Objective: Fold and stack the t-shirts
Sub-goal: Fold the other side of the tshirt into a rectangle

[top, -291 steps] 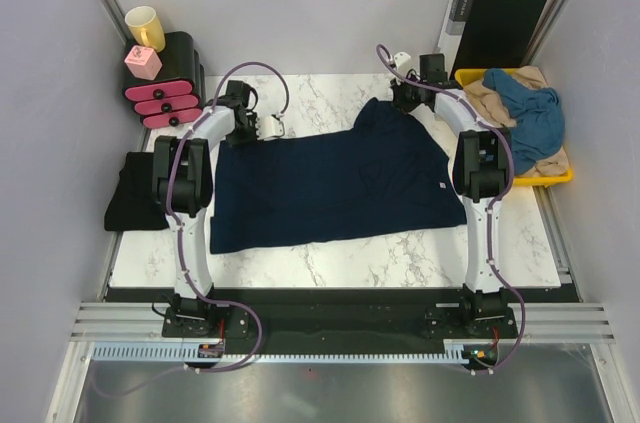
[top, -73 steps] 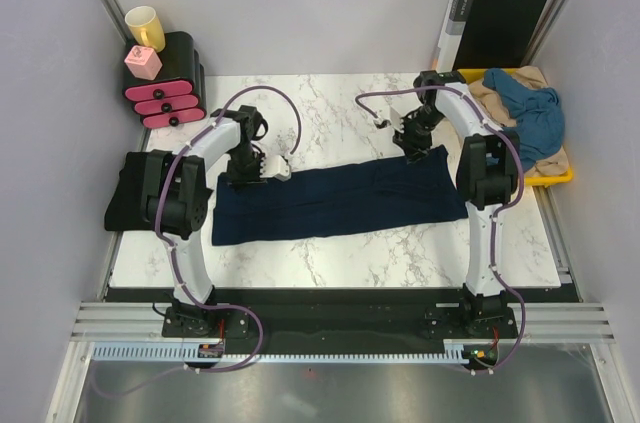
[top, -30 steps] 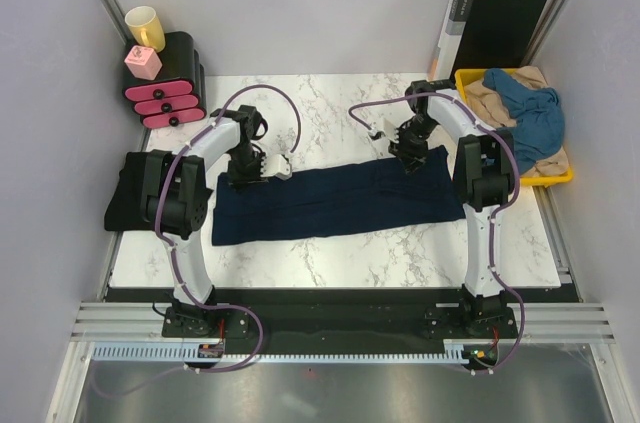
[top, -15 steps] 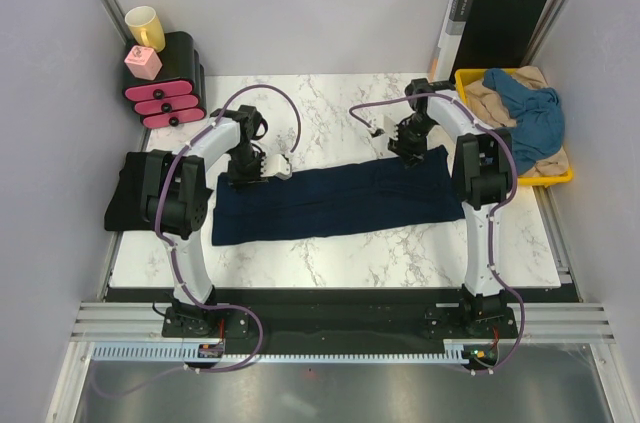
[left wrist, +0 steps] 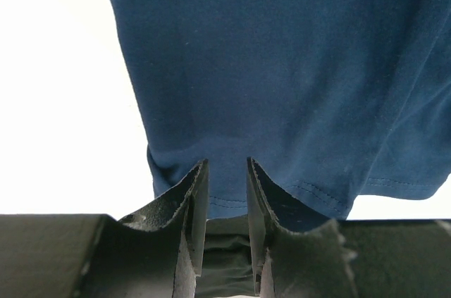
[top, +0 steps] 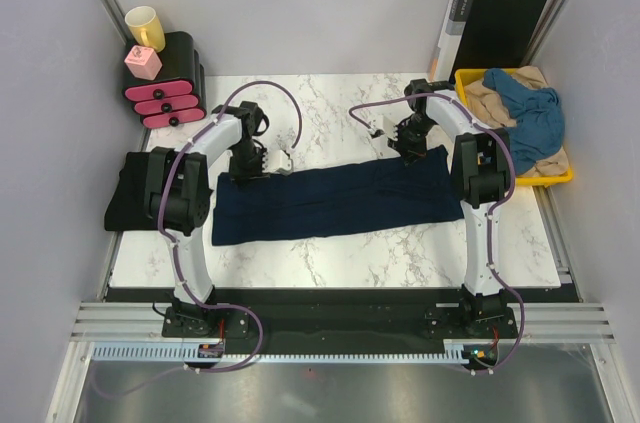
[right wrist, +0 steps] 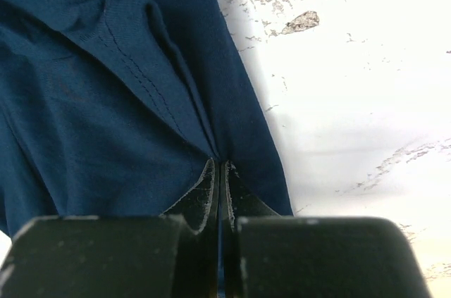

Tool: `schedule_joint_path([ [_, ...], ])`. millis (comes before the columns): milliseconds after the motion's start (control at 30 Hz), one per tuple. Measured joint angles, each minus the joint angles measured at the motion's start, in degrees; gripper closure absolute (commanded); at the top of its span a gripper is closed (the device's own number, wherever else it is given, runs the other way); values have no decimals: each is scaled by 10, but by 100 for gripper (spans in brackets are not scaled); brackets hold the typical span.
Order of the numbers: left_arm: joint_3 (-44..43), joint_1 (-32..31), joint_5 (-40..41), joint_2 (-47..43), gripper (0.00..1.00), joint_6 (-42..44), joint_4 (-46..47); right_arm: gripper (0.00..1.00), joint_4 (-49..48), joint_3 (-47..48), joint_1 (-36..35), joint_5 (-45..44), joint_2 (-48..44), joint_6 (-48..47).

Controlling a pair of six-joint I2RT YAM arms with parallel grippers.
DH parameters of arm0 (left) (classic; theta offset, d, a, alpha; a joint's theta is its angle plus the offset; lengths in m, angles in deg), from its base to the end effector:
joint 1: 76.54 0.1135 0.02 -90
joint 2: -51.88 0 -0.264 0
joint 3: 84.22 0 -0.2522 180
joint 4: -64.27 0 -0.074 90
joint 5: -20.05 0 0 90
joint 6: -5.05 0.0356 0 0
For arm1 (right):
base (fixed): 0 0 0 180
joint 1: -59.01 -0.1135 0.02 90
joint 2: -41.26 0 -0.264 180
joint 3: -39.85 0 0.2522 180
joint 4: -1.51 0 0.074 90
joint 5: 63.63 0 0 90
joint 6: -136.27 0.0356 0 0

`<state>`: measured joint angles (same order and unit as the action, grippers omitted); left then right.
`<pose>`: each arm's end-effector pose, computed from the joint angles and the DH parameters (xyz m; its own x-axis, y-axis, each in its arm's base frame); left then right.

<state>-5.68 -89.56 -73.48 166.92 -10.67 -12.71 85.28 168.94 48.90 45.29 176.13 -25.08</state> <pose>0.3657 -0.0868 0.1839 -0.0481 0.9972 -0.0566 0.9986 0.0467 -0.0261 0.4489 0.0918 0.1675 -0.1551 -0.9381 -0.3097 -0.9867 0.1314 0.0962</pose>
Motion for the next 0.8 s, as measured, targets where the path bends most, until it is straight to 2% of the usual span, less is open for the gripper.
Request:
schedule_joint_path([
  [567,-8,-3,-1,16,66,0,-1,100,35,-1,-2,-20,-43,-9],
  [633,-8,-4,-1,16,66,0,0,87,38,-4,-2,-21,-48,-9],
  [667,-9,-4,-1,16,66,0,0,88,39,-6,-3,-21,-50,-9],
  [700,-9,-4,-1,16,66,-1,0,100,41,-7,-3,-22,-51,-8],
  [800,-9,-4,-1,17,66,-1,0,100,42,-9,-5,-23,-52,-6],
])
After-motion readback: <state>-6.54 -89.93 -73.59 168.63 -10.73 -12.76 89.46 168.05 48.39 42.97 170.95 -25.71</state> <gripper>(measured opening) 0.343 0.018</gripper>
